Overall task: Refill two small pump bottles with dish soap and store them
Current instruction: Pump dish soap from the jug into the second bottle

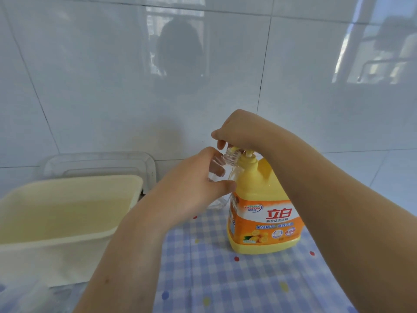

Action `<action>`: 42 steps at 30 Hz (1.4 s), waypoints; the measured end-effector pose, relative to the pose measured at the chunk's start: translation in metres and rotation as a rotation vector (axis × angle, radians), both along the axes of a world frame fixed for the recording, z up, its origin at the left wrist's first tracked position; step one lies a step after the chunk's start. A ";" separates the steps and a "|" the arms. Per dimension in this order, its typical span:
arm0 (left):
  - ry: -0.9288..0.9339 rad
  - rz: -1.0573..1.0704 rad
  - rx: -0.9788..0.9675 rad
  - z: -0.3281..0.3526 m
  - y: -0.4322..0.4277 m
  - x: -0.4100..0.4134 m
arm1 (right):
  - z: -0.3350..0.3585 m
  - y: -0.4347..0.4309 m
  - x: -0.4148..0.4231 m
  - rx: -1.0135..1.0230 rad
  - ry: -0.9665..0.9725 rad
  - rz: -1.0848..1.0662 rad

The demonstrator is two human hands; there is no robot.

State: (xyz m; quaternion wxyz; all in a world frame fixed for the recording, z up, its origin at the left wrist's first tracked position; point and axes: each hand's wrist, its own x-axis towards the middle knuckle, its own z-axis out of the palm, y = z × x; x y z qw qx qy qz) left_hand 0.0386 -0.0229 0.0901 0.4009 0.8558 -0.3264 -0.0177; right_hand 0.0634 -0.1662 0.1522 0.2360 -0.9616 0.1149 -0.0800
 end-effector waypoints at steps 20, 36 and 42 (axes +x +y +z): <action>-0.149 0.079 -0.011 -0.001 -0.005 -0.005 | 0.011 0.004 -0.009 0.005 0.020 -0.044; -0.224 0.124 0.093 -0.001 -0.003 -0.008 | 0.005 0.009 -0.010 -0.168 0.135 -0.019; -0.181 0.097 0.138 -0.002 -0.001 -0.006 | -0.003 0.008 -0.007 -0.187 0.124 -0.020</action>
